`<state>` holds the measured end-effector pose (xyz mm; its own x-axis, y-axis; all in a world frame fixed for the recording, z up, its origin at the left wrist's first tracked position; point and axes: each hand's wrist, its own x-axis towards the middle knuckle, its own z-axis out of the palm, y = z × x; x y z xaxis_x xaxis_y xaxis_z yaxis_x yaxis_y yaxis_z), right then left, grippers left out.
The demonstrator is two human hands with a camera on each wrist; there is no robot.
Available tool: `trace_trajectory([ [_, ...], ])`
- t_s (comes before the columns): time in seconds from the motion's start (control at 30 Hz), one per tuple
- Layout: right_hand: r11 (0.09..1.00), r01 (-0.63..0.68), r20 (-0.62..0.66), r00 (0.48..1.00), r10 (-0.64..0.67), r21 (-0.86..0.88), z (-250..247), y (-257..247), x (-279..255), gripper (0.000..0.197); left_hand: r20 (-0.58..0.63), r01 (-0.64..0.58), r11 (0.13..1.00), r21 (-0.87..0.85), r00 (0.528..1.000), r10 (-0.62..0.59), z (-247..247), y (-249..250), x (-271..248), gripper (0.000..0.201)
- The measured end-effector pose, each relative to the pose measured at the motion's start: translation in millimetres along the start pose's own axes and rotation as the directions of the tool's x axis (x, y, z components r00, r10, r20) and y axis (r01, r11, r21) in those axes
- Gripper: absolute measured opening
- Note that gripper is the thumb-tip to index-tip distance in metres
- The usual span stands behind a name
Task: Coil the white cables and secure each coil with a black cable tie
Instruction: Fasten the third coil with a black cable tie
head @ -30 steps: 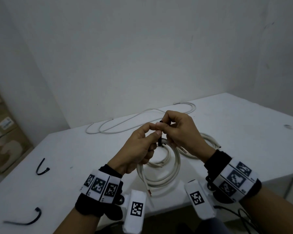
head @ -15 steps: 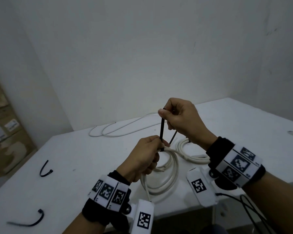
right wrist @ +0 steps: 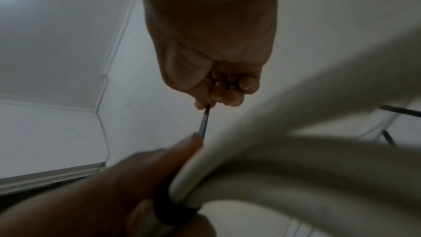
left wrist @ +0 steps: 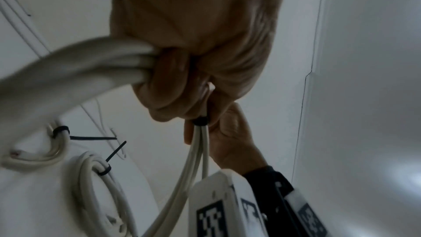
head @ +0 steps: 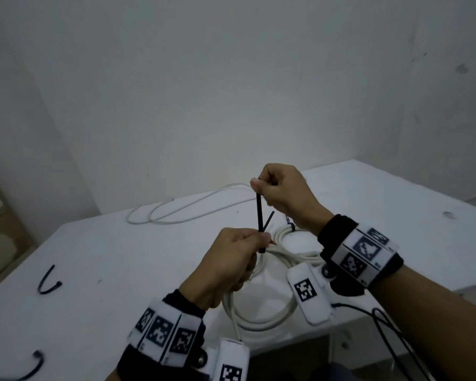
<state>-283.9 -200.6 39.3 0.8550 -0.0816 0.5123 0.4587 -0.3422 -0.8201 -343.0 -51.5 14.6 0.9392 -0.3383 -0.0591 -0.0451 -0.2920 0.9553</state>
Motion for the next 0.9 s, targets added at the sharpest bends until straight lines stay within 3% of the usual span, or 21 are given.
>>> trace_trajectory([
  [0.17, 0.998, -0.054, -0.013, 0.998, 0.054, -0.008, 8, 16, -8, 0.027, 0.005, 0.104, 0.993, -0.058, 0.995, -0.104, -5, -5, 4, 0.035],
  [0.27, 0.989, -0.136, 0.114, 0.985, 0.129, 0.059, 4, 12, -20, 0.033, 0.009, 0.159, 0.979, -0.125, 0.987, -0.159, -17, -8, 9, 0.033],
  [0.37, 0.927, -0.346, 0.378, 0.885, 0.273, 0.141, 2, 16, -43, 0.050, -0.012, 0.142, 0.974, -0.175, 0.989, -0.146, -29, -8, 14, 0.022],
  [0.47, 0.880, -0.426, 0.539, 0.801, 0.259, 0.210, 4, 25, -61, 0.038, -0.045, 0.125, 0.972, -0.201, 0.990, -0.137, -35, -8, 19, 0.021],
  [0.67, 0.581, -0.621, 0.544, 0.771, 0.331, 0.526, 13, 30, -69, 0.024, -0.092, 0.082, 0.944, -0.320, 0.989, -0.117, -35, -10, 25, 0.026],
  [0.83, 0.577, -0.625, 0.526, 0.772, 0.356, 0.526, 17, 31, -67, 0.014, -0.058, 0.113, 0.913, -0.391, 0.987, -0.147, -38, -9, 23, 0.023],
  [0.9, 0.528, -0.635, 0.517, 0.770, 0.374, 0.564, 16, 31, -64, 0.016, -0.070, 0.083, 0.907, -0.412, 0.990, -0.122, -38, -9, 21, 0.027],
])
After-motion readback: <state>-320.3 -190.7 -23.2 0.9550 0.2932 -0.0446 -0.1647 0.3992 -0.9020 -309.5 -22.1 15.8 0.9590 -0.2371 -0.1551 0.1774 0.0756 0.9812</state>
